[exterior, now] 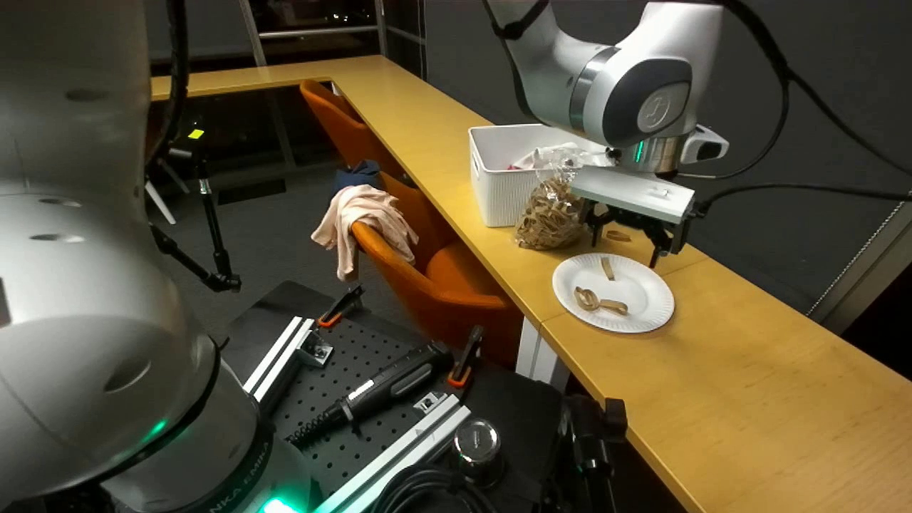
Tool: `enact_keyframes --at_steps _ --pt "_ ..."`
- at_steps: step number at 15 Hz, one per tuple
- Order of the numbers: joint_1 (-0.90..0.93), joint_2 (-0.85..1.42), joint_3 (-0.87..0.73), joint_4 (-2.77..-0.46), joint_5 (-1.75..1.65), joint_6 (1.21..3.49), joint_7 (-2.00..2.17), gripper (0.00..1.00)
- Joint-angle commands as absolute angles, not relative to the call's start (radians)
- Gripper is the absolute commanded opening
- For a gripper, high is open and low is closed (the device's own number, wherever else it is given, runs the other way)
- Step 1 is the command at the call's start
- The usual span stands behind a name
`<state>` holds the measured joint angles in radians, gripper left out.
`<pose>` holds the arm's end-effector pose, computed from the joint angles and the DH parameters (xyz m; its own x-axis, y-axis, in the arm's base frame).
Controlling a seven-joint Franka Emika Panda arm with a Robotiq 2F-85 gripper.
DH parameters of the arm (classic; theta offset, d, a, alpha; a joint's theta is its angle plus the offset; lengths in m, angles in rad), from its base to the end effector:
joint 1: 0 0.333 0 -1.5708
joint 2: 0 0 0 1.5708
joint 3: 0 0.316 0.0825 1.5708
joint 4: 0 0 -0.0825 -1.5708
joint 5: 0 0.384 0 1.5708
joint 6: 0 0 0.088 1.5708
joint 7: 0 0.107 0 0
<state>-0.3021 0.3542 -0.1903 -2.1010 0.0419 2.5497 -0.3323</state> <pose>0.5227 -0.2786 0.2615 0.9811 -0.1744 0.0836 -0.1803 -0.9811 0.0700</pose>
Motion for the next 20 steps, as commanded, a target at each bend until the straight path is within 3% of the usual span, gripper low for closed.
enact_keyframes --at_steps 1,8,20 --pt "-0.295 0.456 -0.148 -2.052 0.035 2.546 -0.32 1.0" --pt "-0.301 0.598 -0.126 -2.016 0.022 2.721 -0.304 1.0" --pt "-0.3 0.695 -0.14 -1.943 0.016 2.714 -0.236 1.0"
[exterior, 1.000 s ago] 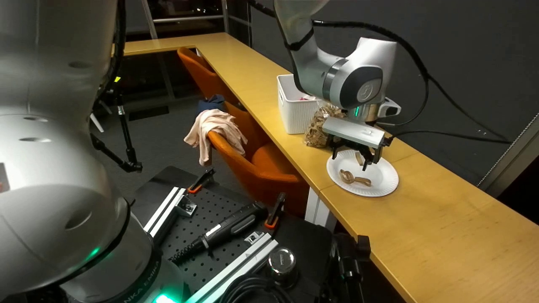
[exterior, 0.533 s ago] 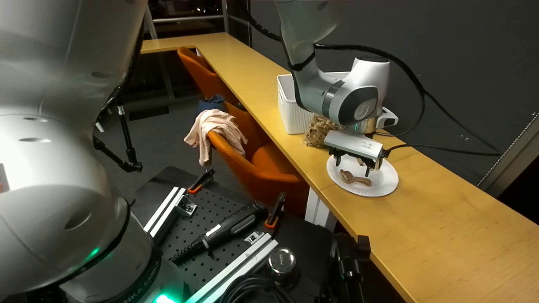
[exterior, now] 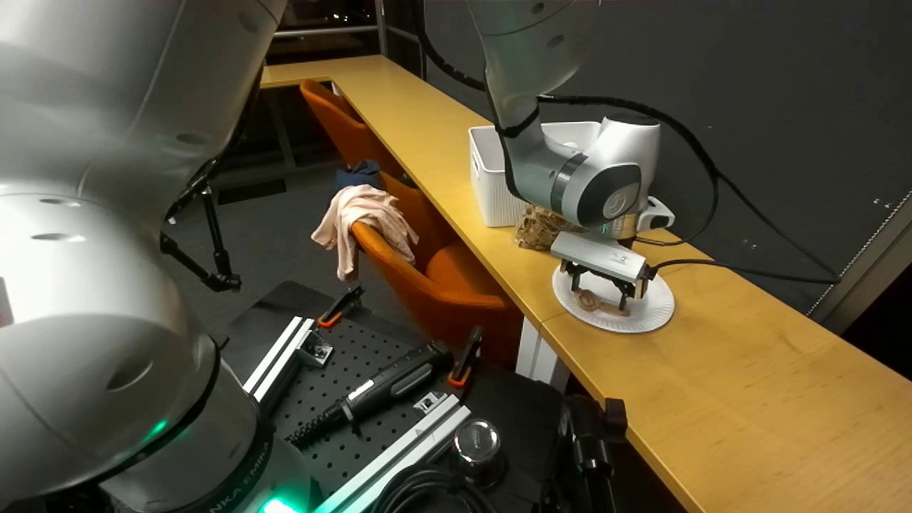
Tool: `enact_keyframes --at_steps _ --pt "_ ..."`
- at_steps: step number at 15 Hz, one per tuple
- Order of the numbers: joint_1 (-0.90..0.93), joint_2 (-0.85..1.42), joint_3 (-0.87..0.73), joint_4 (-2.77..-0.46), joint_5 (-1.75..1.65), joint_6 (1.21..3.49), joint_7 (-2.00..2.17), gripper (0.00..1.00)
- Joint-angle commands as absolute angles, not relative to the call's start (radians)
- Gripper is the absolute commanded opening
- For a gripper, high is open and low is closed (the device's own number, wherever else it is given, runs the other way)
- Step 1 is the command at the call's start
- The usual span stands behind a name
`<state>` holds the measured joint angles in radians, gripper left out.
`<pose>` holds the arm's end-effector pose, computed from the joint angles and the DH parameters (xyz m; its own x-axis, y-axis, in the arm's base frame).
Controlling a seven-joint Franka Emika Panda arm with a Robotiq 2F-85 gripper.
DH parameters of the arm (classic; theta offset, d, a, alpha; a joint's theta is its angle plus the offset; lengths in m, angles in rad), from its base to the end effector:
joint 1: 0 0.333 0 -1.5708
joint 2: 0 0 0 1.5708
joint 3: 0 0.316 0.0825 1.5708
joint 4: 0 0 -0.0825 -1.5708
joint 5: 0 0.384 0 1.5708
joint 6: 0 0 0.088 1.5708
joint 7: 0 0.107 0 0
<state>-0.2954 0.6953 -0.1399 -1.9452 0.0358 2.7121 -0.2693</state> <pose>0.5617 -0.2608 0.1291 0.9857 -0.1589 0.0567 -0.1635 -0.9824 0.0903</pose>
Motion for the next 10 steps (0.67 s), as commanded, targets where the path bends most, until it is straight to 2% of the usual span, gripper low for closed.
enact_keyframes --at_steps 1,3,4,10 --pt "-0.302 0.696 -0.138 -1.941 0.018 2.71 -0.231 1.0" --pt "-0.302 0.697 -0.138 -1.939 0.02 2.708 -0.222 1.0" --pt "-0.303 0.696 -0.137 -1.939 0.02 2.707 -0.22 0.79" --pt "-0.312 0.698 -0.125 -1.929 0.031 2.691 -0.212 0.35"
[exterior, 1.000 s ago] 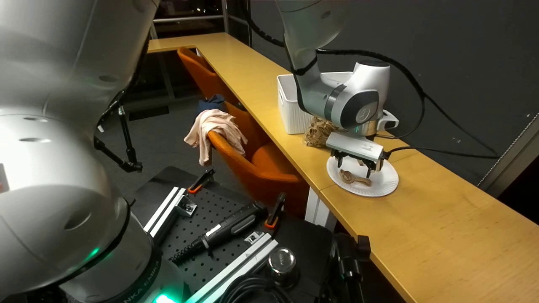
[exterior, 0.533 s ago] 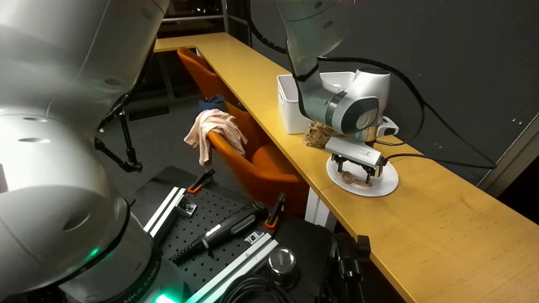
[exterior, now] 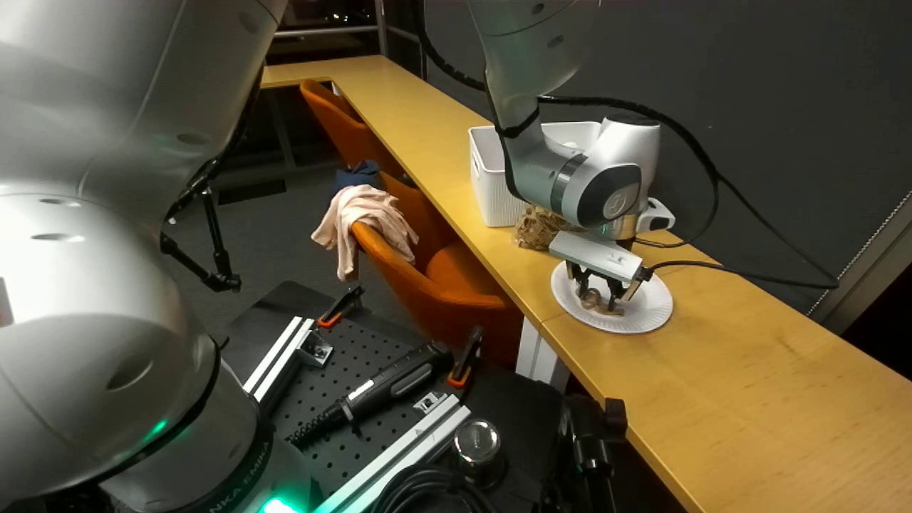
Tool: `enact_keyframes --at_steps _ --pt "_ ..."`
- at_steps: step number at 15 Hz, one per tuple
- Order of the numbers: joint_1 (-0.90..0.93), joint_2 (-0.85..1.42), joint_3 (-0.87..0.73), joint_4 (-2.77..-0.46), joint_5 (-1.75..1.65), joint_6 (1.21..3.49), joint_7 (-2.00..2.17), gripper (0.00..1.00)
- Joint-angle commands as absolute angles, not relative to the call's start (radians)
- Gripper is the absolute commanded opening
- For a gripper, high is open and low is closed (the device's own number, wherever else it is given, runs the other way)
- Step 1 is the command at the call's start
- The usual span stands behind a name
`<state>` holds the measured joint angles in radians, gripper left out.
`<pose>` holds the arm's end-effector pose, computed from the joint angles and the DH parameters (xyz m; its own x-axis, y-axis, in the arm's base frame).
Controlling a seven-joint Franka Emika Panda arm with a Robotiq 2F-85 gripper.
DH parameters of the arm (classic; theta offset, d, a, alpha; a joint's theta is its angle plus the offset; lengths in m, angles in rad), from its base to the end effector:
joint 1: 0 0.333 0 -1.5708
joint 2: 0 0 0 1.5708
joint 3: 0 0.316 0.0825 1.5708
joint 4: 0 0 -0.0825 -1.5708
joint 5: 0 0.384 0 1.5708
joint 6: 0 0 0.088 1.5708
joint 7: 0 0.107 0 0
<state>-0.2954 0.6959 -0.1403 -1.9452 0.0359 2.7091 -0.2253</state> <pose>0.5612 -0.2609 0.1285 0.9776 -0.2026 0.0571 -0.2070 -0.9744 0.0872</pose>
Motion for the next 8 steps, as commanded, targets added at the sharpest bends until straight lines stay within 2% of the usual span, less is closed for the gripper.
enact_keyframes --at_steps 1,4,5,8 --pt "-0.311 0.696 -0.125 -1.931 0.031 2.693 -0.21 0.27" --pt "-0.31 0.684 -0.126 -1.942 0.032 2.699 -0.207 0.05" --pt "-0.309 0.678 -0.128 -1.948 0.031 2.701 -0.204 0.01" --pt "-0.303 0.64 -0.139 -1.975 0.028 2.714 -0.189 0.0"
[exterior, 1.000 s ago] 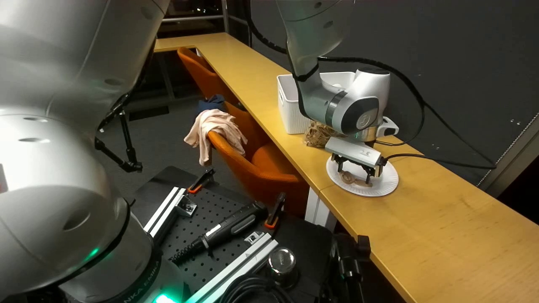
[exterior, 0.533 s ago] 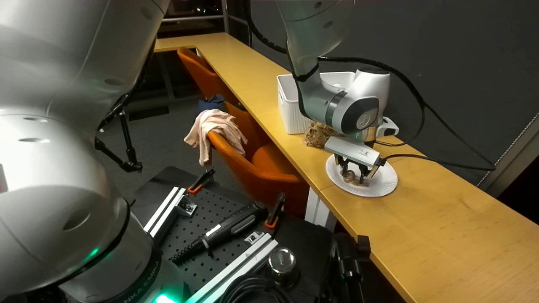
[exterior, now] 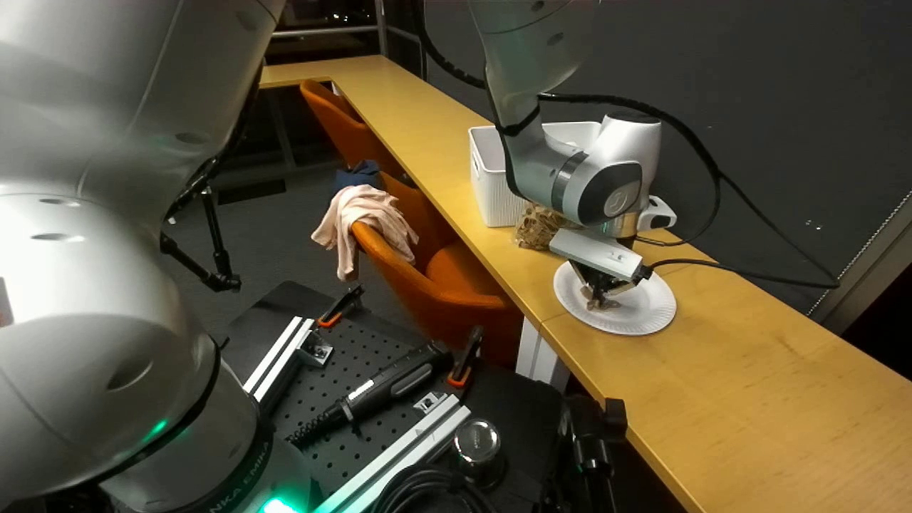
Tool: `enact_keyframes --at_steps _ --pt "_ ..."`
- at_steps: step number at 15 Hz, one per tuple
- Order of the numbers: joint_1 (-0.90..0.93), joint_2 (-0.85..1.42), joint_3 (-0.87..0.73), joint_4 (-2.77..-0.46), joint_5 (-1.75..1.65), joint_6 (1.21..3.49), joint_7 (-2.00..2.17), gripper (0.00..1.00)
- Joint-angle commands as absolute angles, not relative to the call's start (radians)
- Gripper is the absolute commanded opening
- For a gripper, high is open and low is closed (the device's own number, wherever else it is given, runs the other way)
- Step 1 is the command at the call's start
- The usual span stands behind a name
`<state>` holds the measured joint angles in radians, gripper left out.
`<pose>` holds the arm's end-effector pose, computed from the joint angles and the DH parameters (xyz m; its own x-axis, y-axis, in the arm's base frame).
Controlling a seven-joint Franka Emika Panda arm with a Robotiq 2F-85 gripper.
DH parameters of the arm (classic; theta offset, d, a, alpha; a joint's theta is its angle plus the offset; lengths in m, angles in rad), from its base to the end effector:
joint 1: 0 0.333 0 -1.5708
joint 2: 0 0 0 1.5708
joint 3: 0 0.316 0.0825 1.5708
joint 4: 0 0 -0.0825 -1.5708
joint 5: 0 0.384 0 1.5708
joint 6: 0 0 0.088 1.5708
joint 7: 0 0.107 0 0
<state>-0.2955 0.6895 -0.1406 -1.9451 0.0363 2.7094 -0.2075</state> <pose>0.5624 -0.2615 0.1325 0.9732 -0.2204 0.0654 -0.2256 -0.9704 0.0867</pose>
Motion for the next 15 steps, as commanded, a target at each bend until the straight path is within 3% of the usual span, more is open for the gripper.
enact_keyframes --at_steps 1,9,15 --pt "-0.301 0.624 -0.142 -1.983 0.026 2.716 -0.185 0.01" --pt "-0.256 0.425 -0.197 -2.034 -0.011 2.726 -0.123 0.01" --pt "-0.119 0.278 -0.286 -2.044 -0.231 2.735 0.055 0.01"
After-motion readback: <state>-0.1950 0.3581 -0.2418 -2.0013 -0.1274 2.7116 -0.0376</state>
